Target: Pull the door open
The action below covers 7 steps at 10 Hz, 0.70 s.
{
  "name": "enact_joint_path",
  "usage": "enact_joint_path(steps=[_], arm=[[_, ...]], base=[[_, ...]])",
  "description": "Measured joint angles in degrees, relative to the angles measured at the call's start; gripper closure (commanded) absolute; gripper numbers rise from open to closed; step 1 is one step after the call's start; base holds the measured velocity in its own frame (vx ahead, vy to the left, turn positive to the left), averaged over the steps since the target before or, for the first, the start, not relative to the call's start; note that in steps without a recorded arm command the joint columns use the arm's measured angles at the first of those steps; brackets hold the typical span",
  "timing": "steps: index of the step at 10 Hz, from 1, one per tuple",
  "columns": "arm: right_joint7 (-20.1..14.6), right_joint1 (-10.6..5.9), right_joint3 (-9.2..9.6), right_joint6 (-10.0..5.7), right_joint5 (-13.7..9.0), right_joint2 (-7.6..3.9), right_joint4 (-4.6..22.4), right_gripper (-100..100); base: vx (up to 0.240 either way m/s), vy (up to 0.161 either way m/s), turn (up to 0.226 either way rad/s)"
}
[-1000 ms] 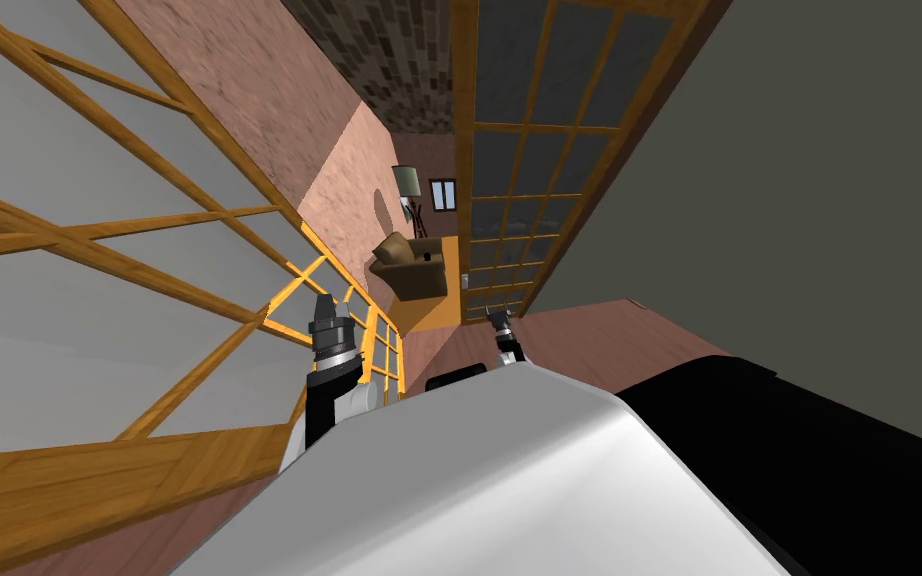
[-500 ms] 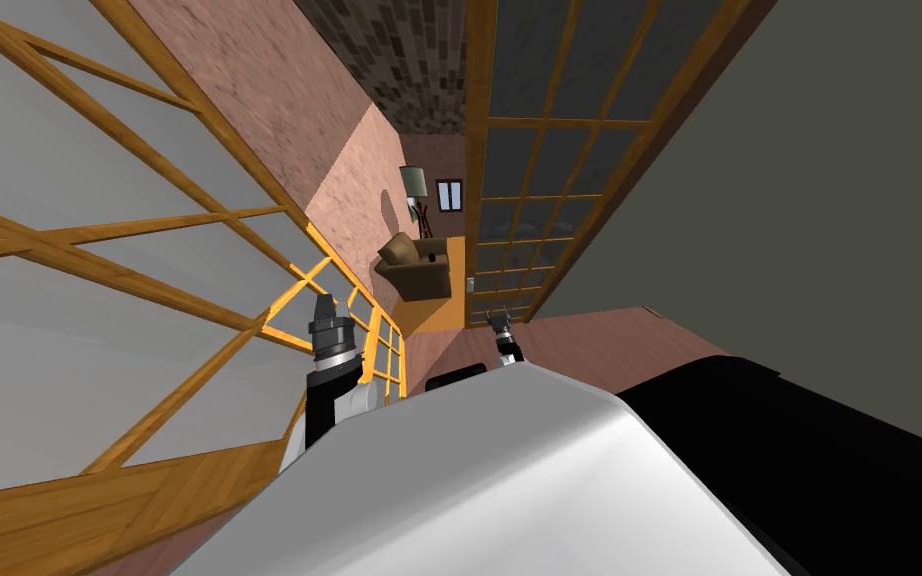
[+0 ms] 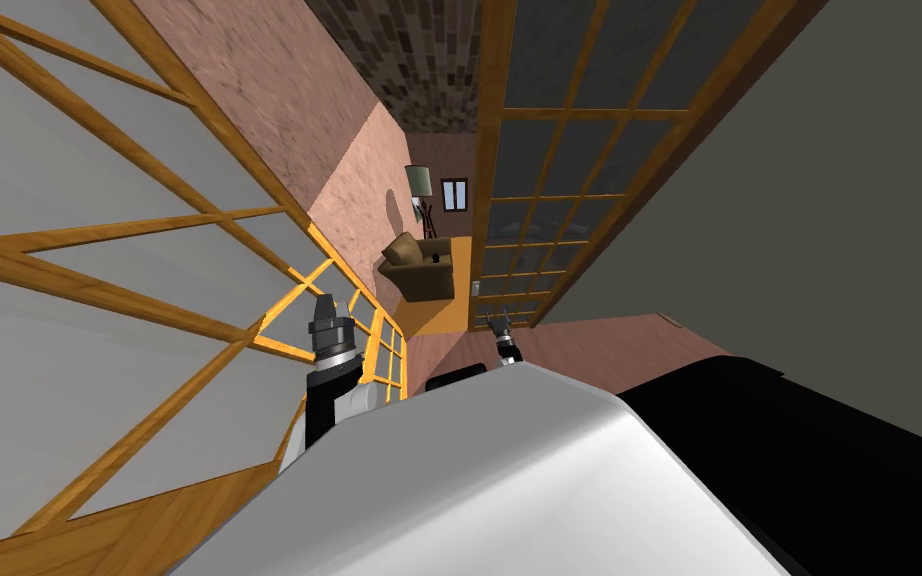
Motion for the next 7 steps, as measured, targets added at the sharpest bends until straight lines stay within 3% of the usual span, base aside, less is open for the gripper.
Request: enact_joint_path(steps=[7], arm=[[-6.61, -1.54, 0.97, -1.45, -2.72, -0.41, 6.66, -100]], base=[[0.108, 0.008, 0.044]])
